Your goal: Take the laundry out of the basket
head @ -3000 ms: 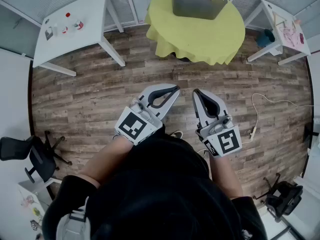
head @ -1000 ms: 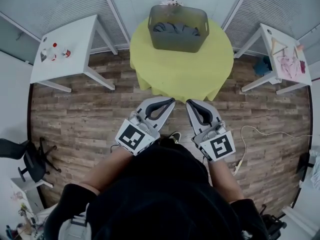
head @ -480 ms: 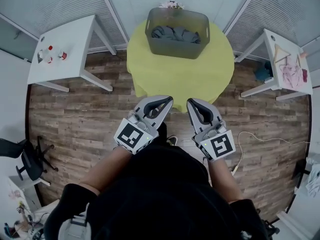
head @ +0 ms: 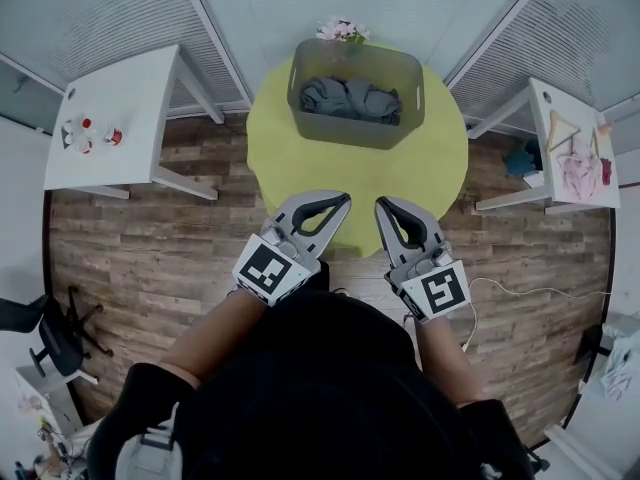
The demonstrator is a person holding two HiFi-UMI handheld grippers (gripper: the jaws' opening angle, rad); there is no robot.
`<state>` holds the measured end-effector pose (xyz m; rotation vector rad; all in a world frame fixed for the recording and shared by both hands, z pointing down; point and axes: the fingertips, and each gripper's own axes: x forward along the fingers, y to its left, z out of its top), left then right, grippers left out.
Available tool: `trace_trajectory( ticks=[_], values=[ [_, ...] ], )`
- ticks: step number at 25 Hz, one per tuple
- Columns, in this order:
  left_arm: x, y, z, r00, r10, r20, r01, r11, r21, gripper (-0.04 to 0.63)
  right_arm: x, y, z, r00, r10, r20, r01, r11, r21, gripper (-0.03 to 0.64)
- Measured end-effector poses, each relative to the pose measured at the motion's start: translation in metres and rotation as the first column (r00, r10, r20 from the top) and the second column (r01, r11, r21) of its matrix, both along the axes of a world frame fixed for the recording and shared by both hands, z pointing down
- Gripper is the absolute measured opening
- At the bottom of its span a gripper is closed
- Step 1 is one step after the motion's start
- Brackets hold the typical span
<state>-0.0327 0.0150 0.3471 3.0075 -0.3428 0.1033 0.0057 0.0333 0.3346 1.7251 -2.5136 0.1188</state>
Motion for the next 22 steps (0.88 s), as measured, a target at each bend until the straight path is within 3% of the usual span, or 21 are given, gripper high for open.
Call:
trace_trajectory(
  ticks=[10,14,22],
  values=[
    [0.017,-0.071,0.009,0.999,0.046,0.009,-0.046,0.999,-0.007,0.011,0.016,-0.070,0.016,1.000,0.023,-0.009,-0.023,0.997,-0.069,0.023],
    [0.030,-0.090,0.014,1.000,0.020,-0.015,-0.021,0.999,-0.038,0.011,0.030,-0.087,0.020,1.000,0.019,-0.014,-0.020,0.996,-0.087,0.023],
    [0.067,-0.132,0.026,0.994,-0.086,0.069,0.086,0.996,0.006,0.011,0.084,-0.131,0.031,0.997,-0.078,-0.025,0.075,0.992,-0.099,0.023]
  ],
)
